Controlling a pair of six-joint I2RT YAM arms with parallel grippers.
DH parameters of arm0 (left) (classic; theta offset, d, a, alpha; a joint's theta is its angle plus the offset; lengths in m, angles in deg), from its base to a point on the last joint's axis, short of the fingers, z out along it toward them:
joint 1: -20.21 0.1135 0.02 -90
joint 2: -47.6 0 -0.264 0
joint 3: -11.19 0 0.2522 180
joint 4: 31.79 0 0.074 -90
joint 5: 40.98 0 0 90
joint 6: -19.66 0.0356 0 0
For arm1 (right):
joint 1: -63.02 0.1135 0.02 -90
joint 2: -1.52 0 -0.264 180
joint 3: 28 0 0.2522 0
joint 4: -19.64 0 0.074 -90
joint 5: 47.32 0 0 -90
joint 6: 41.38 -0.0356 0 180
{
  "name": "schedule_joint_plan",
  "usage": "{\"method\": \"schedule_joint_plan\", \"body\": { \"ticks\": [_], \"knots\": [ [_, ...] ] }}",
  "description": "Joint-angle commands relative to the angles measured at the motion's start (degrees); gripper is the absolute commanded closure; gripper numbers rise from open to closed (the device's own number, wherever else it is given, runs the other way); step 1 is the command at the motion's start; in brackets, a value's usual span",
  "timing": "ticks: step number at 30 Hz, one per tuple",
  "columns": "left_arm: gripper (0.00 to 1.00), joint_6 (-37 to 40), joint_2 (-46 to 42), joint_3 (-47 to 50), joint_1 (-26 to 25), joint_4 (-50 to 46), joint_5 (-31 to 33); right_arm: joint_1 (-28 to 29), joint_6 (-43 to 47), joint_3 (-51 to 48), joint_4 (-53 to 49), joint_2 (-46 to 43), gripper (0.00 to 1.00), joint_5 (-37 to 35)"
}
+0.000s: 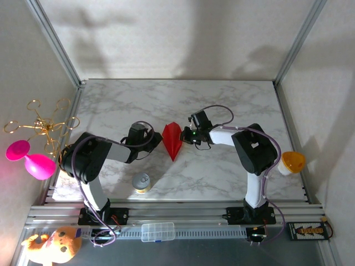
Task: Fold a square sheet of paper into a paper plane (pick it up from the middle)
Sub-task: Turn over a paper plane at the center of the table.
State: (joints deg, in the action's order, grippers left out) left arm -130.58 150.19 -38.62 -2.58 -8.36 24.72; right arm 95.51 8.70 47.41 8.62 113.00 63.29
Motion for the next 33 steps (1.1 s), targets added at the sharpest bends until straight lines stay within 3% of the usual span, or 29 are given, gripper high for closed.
{"method": "schedule_joint_plan", "body": {
  "ticks": [1, 11, 17, 24, 33],
  "knots": [
    [1.00, -0.94, -1.77, 1.42, 0.02, -0.54, 2.27, -0.19, -1.71, -1.43, 1.62, -1.40, 0.98, -1.26],
    [1.00, -1.36, -2.16, 2.52, 0.03, -2.86, 5.51, -0.65, -5.06, -1.83, -1.35, -0.74, 0.96, -4.56],
    [1.00, -1.22, -3.03, 2.45, -0.12, -2.65, 5.77, -0.93, -5.96, -2.29, 0.75, -0.87, 0.95, -1.74],
    [1.00, 0.91, -1.28, 0.42, -0.28, -3.20, 1.95, -1.29, -2.74, -1.35, 2.41, -2.96, 0.79, 2.20],
    [1.00, 3.82, 0.03, -2.44, -1.38, -7.10, 1.57, -1.42, -0.66, -0.48, 1.84, -2.17, 0.74, 3.63]
  ]
}}
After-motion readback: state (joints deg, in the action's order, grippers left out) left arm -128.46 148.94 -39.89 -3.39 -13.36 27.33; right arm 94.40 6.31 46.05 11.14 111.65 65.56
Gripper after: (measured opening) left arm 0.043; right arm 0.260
